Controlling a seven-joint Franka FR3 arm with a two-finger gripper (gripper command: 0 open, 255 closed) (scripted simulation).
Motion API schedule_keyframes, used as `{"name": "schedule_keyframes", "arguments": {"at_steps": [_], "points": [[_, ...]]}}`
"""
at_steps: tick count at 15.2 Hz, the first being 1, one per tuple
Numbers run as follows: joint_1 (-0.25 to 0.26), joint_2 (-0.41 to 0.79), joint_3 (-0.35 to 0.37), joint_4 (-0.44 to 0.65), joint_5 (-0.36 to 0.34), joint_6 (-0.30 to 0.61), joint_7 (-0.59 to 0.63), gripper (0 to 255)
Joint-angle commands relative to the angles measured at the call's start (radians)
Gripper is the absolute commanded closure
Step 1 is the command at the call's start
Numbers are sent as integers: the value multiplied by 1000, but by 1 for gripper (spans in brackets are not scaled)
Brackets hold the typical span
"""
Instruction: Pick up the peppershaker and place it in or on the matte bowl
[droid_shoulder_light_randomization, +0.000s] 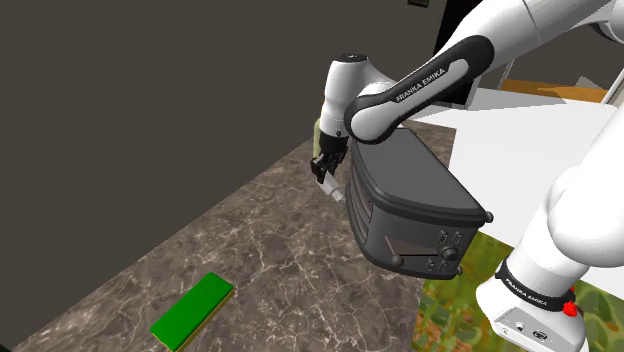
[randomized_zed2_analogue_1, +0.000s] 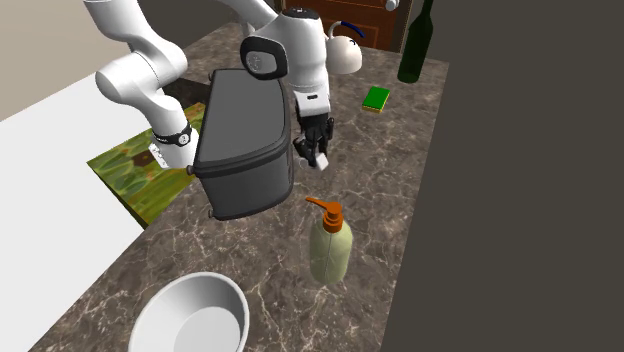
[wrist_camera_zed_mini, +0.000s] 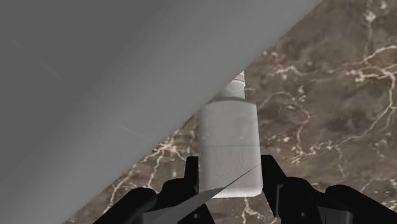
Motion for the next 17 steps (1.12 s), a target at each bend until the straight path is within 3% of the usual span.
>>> {"name": "schedule_keyframes", "arguments": {"at_steps": [1,17], "points": [[-1,-16,-1,10,9,-26,-10,255],[4,-113,-6,131,52,-240,-54,255]]}}
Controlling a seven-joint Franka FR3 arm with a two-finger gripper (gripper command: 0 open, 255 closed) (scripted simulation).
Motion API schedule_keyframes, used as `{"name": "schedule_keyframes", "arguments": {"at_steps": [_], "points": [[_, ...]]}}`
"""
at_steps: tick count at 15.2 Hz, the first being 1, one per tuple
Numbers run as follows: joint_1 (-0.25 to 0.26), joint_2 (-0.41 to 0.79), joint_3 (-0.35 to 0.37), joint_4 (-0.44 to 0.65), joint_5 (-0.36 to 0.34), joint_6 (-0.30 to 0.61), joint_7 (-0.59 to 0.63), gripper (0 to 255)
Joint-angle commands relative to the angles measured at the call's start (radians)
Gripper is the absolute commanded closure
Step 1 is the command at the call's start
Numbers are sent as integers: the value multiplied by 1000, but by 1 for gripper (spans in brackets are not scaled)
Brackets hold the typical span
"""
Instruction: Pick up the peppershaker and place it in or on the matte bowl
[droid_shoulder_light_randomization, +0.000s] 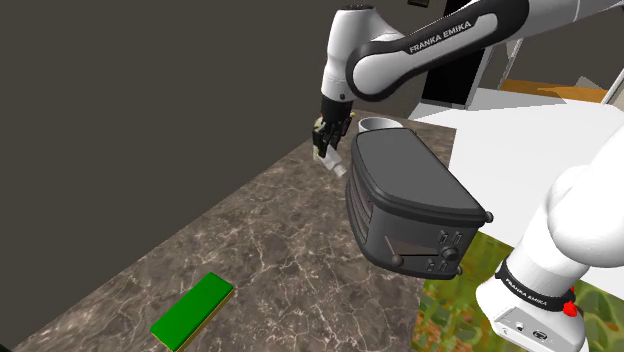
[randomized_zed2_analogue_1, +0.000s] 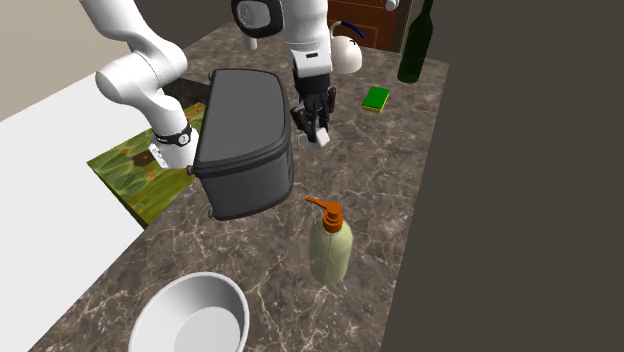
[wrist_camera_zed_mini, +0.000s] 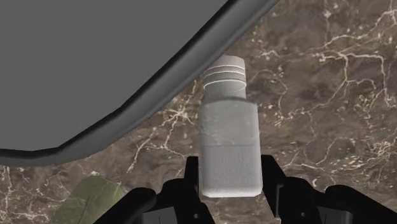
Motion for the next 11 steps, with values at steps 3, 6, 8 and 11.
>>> {"name": "schedule_keyframes", "arguments": {"at_steps": [3,6,8,11], "points": [[2,-19,0,39,7,-58,-6,255],[-8,-25,-15,54,11,-77,-34,255],[-28,-23,-45,56,15,-74,-86,255],[-58,-14,-89,67,20,-71,-162,255]]}}
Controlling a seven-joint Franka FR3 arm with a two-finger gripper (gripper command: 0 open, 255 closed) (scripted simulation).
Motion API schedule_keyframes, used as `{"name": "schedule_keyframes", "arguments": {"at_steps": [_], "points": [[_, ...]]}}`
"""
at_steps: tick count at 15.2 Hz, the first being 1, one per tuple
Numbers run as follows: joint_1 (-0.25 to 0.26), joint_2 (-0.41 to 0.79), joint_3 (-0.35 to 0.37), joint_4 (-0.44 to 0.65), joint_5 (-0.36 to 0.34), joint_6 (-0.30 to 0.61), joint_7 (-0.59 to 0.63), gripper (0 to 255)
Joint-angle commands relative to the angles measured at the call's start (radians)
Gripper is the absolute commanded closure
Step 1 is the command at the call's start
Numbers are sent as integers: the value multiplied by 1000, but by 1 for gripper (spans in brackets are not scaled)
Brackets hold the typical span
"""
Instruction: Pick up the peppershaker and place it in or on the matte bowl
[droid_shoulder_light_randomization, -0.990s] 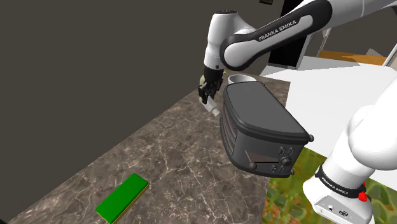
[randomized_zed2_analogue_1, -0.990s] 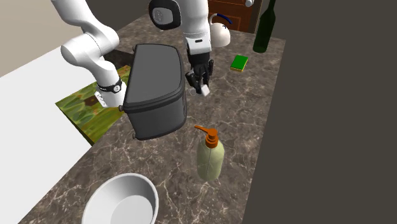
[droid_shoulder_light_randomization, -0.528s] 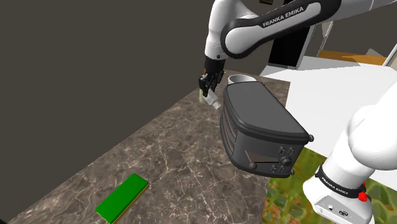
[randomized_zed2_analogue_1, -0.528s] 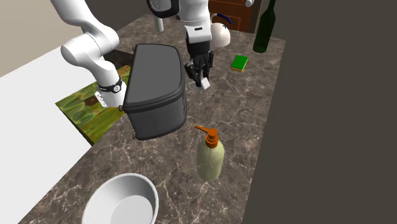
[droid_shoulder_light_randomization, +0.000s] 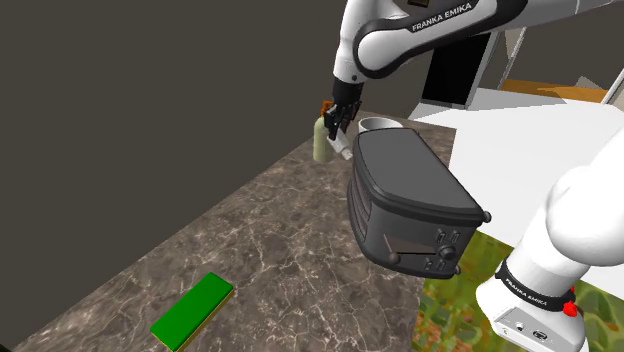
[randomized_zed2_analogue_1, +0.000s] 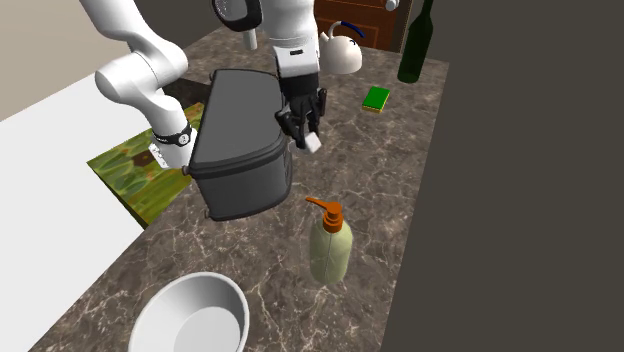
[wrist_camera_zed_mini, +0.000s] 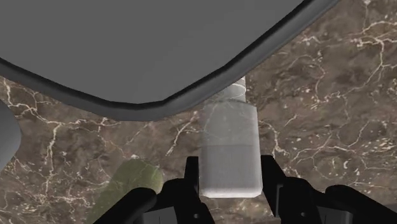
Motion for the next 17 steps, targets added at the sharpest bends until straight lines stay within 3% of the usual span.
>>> {"name": "schedule_keyframes", "arguments": {"at_steps": [1,9,17], "points": [[-24,7,-34,15,5,-6,-62,255],[-105,82,-142,105,28,-13,-262,255],[-190,213,-231,271,74,-47,-456,255]]}}
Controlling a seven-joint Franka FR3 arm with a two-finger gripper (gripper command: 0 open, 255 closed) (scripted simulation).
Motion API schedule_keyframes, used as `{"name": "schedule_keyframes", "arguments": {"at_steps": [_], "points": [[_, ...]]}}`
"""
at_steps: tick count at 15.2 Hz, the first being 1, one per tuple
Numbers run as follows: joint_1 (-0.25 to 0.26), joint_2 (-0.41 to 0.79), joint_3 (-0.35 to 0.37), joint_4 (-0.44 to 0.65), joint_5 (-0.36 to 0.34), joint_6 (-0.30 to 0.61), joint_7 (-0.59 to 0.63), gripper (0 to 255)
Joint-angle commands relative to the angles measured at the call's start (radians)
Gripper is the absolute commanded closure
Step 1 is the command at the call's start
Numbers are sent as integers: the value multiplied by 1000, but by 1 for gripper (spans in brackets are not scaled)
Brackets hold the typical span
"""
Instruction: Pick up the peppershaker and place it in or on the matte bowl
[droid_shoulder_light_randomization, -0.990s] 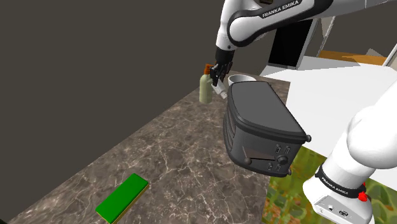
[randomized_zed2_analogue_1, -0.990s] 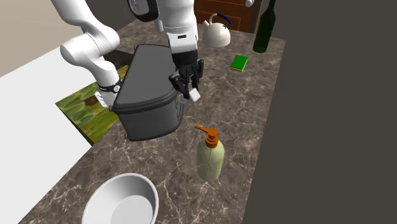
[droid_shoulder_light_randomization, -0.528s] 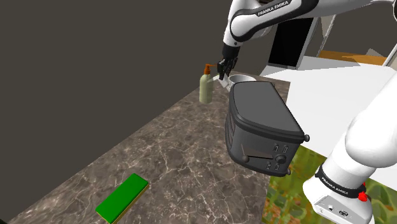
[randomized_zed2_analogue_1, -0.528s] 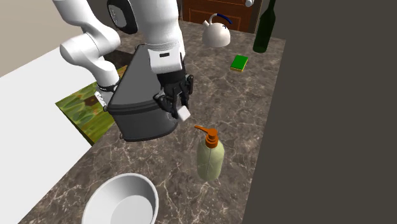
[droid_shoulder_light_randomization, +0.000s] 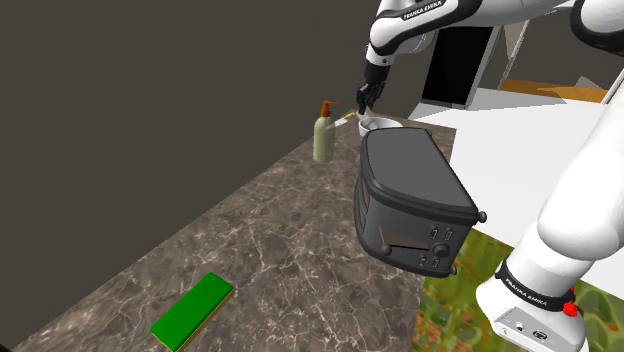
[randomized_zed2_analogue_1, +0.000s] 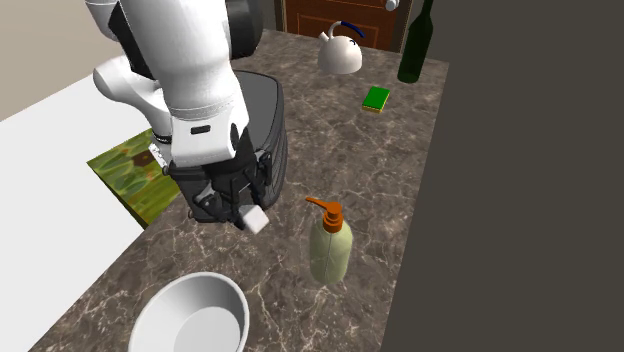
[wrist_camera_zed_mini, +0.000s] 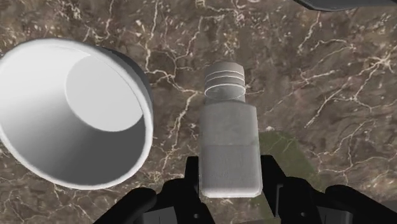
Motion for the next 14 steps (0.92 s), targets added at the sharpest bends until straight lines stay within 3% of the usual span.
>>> {"name": "schedule_keyframes", "arguments": {"at_steps": [1,12,14], "points": [[-24,39,-20,49,15,-11,-51,255],[-175,325,-88,451,114,-140,-280,255],[-185,346,-88,470,120,-139,-292,255]]}}
